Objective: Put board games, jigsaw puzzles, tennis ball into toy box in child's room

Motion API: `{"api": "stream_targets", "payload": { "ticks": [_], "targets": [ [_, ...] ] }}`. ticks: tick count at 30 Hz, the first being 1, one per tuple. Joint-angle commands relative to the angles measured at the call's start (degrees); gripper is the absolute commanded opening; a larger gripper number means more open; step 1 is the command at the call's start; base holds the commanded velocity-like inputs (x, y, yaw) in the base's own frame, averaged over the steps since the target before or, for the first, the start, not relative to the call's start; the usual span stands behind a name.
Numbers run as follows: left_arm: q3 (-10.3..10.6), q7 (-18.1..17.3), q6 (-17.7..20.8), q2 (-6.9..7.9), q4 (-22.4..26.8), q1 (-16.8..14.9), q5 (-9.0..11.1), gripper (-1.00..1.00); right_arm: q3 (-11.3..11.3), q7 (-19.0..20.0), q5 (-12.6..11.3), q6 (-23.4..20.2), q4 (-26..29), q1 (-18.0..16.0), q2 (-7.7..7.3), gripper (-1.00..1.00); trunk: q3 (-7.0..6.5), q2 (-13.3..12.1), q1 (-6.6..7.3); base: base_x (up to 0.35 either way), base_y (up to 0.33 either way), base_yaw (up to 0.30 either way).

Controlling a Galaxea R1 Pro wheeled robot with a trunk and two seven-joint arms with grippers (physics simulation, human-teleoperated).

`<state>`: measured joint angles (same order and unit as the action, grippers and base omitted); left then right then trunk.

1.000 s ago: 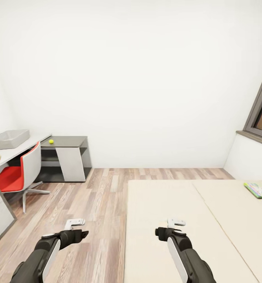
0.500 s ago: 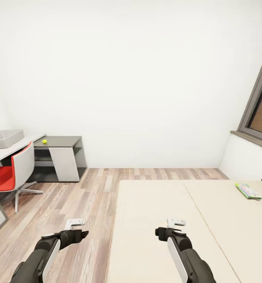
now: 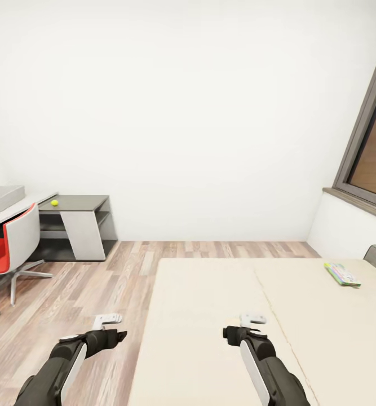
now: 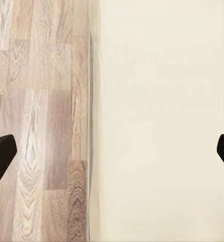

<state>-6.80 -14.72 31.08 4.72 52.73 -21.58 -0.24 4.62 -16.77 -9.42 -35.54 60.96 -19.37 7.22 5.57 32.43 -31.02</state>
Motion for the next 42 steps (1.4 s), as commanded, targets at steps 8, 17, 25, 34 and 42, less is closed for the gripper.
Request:
{"api": "stream_targets", "payload": {
  "ticks": [8, 17, 25, 34, 42],
  "targets": [
    [-0.1, -0.3, 0.4, -0.06, 0.1, 0.0, 0.0, 1.0, 0.1, -0.5, -0.6, -0.1, 0.1, 0.0, -0.02, 1.0, 0.12, 0.1, -0.03, 0.0, -0.304, 0.0],
    [-0.1, -0.3, 0.4, -0.05, 0.1, 0.0, 0.0, 1.0, 0.1, -0.5, -0.6, -0.1, 0.0, 0.0, -0.02, 1.0, 0.12, 0.1, -0.03, 0.0, -0.304, 0.0],
    [-0.1, -0.3, 0.4, -0.05, 0.1, 0.0, 0.0, 1.0, 0.1, -0.5, -0.6, -0.1, 0.1, 0.0, -0.02, 1.0, 0.12, 0.1, -0.03, 0.0, -0.304, 0.0],
    [-0.1, -0.3, 0.4, 0.0, 0.1, 0.0, 0.0, 1.0, 0.1, -0.5, -0.6, -0.1, 0.0, 0.0, -0.02, 1.0, 0.12, 0.1, -0.03, 0.0, -0.219, 0.0],
    [-0.2, -0.3, 0.4, 0.02, 0.1, 0.0, 0.0, 1.0, 0.0, -0.5, -0.6, -0.1, -0.4, 0.0, 0.02, 1.0, 0.12, 0.1, -0.03, 0.0, -0.013, 0.0]
  ]
}}
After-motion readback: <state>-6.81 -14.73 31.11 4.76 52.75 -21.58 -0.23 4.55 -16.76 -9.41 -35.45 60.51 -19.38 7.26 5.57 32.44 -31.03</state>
